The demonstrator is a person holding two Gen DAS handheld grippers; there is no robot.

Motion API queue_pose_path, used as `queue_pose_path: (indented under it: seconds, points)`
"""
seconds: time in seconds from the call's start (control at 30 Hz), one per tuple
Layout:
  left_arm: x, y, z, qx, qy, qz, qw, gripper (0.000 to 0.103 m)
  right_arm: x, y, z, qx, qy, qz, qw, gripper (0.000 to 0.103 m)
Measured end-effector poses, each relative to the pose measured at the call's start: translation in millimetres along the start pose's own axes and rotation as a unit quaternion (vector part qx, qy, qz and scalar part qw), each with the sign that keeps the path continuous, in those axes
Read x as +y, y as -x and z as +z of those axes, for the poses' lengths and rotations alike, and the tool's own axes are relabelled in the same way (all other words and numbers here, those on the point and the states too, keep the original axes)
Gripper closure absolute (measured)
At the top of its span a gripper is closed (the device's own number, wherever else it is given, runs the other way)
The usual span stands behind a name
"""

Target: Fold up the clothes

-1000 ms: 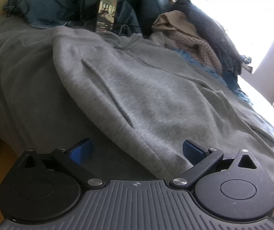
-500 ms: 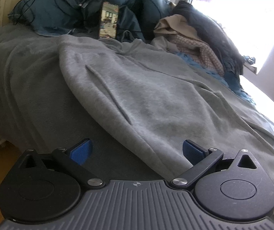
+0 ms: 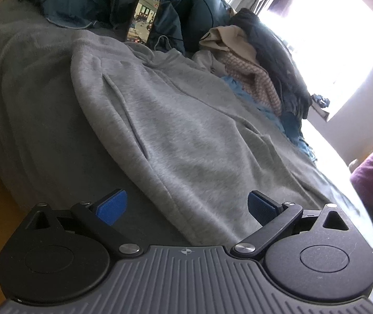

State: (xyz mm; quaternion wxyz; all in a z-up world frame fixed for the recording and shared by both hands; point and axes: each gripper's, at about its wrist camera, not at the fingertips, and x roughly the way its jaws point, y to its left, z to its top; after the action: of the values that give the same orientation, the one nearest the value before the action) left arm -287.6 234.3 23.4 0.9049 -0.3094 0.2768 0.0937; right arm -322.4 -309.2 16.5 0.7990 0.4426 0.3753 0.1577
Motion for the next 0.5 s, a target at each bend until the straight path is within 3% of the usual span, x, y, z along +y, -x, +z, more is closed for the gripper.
queue_pose_path:
  seconds: [0.23,0.37,0.5]
  points:
    - [12.9,-15.1,-7.7,0.022,0.038,-0.007,0.999,0.005,-8.3,-0.1,-1.2,0.001,-0.024,0.008,1.0,0.041]
    - [17.2,-21.3,-2.3,0.009,0.045,-0.013,0.9989,0.007,-13.4,5.3,1.5,-0.015,-0.042,0.008,0.999,0.041]
    - [22.9,-26.3,8.1,-0.005,0.056,-0.017,0.9983,0.017,-17.7,12.1,1.5,-0.029,-0.063,0.002,0.998,0.041]
